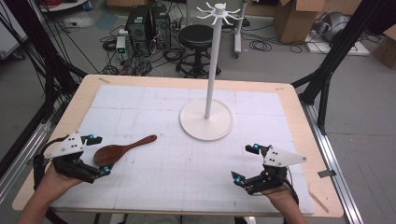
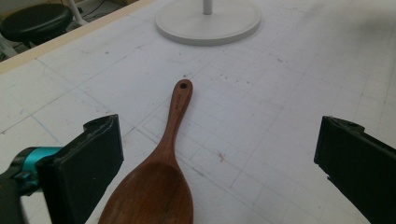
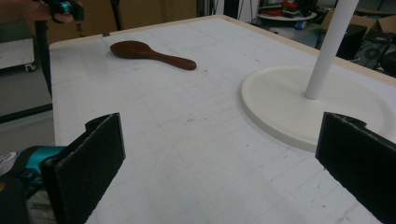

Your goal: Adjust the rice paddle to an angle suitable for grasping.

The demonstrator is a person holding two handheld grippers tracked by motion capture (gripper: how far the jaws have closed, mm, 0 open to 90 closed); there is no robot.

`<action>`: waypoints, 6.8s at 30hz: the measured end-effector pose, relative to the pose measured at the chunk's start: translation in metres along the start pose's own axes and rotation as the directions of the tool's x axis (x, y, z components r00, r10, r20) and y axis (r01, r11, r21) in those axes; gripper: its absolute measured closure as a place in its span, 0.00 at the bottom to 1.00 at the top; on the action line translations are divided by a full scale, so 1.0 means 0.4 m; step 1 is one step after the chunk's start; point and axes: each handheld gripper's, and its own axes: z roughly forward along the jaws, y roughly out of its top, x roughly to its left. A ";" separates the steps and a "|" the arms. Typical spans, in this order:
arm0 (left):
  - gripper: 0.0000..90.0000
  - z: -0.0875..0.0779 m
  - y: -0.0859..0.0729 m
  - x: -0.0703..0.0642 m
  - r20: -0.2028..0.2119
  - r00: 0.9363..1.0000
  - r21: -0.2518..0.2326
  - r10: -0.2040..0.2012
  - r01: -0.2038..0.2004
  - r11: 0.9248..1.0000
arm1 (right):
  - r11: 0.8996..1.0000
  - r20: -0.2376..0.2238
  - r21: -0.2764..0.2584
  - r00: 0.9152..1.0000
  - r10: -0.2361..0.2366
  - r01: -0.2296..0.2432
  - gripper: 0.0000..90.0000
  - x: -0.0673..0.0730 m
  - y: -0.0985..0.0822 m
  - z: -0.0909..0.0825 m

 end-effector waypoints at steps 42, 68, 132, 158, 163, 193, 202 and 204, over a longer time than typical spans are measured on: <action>0.68 0.069 0.045 0.083 -0.029 0.994 0.426 0.104 -0.081 0.901 | 1.000 -0.008 0.026 1.000 0.004 -0.004 0.01 -0.001 -0.011 0.005; 1.00 0.149 0.037 0.119 -0.095 0.981 0.536 0.171 -0.094 0.839 | 0.998 -0.007 0.060 1.000 -0.017 0.017 0.01 0.007 -0.015 0.020; 1.00 0.202 0.012 0.098 0.058 0.982 0.632 0.180 -0.176 0.755 | 0.994 -0.029 0.107 0.999 -0.027 0.030 0.01 0.014 -0.025 0.031; 0.98 0.154 0.035 0.076 0.001 0.996 0.578 0.092 -0.076 0.812 | 0.993 -0.029 0.114 0.999 -0.024 0.027 0.01 0.017 -0.027 0.029; 0.91 0.141 0.052 0.068 -0.017 0.997 0.555 0.070 -0.049 0.830 | 0.993 -0.027 0.112 0.999 -0.023 0.026 0.01 0.016 -0.026 0.030; 0.07 0.143 0.083 0.025 0.016 1.000 0.445 0.001 -0.008 0.896 | 0.993 -0.031 0.117 0.999 -0.016 0.019 0.01 0.014 -0.027 0.031; 0.03 0.143 0.095 0.026 0.040 0.997 0.393 -0.065 0.044 0.918 | 0.994 -0.035 0.108 0.999 -0.009 0.012 0.01 0.014 -0.024 0.029; 0.03 0.144 0.095 0.028 0.052 0.996 0.388 -0.077 0.051 0.920 | 0.995 -0.031 0.103 1.000 -0.002 0.005 0.01 0.014 -0.023 0.027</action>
